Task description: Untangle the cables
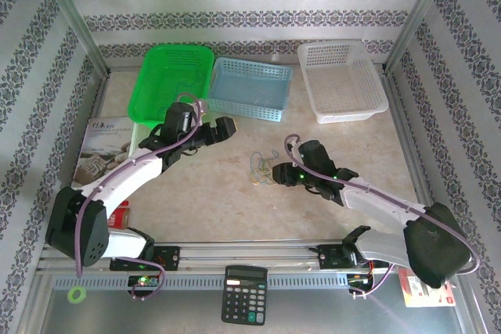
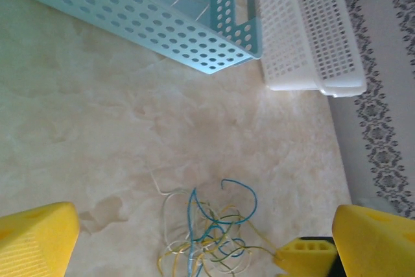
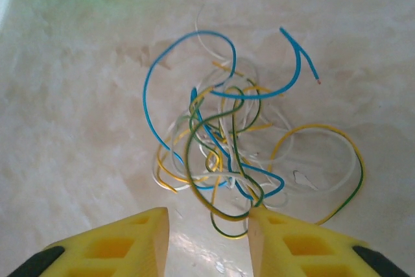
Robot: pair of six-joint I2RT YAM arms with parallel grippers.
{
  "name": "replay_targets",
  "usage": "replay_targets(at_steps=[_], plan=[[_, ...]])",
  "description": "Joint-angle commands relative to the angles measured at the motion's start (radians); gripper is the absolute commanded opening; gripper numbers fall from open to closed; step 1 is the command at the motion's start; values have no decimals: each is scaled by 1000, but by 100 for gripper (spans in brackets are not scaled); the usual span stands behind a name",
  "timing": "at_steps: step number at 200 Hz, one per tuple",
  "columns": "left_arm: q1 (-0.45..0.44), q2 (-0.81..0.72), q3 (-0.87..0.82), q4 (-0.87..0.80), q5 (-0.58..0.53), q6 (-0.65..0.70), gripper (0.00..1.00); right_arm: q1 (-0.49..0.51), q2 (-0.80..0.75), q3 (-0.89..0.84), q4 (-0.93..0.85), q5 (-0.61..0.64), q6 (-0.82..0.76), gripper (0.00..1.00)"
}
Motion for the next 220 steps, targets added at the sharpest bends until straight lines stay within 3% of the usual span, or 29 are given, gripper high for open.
replay_targets(at_steps=[1,44,114,155,220], plan=[[-9,-31,18,75,6,-34,100,26,30,19,-21,48,-28,33],[-9,-17,34,87,15,-42,100,59,35,-12,-23,92,5,29],[-9,-4,22,113,22,-58,100,72,-108,-113,-41,140,88,29],[-11,8,29,111,26,-56,100,72,-33,-108,30,96,118,23],[-14,6,29,113,26,-55,100,76,82,-61,114,78,139,23]])
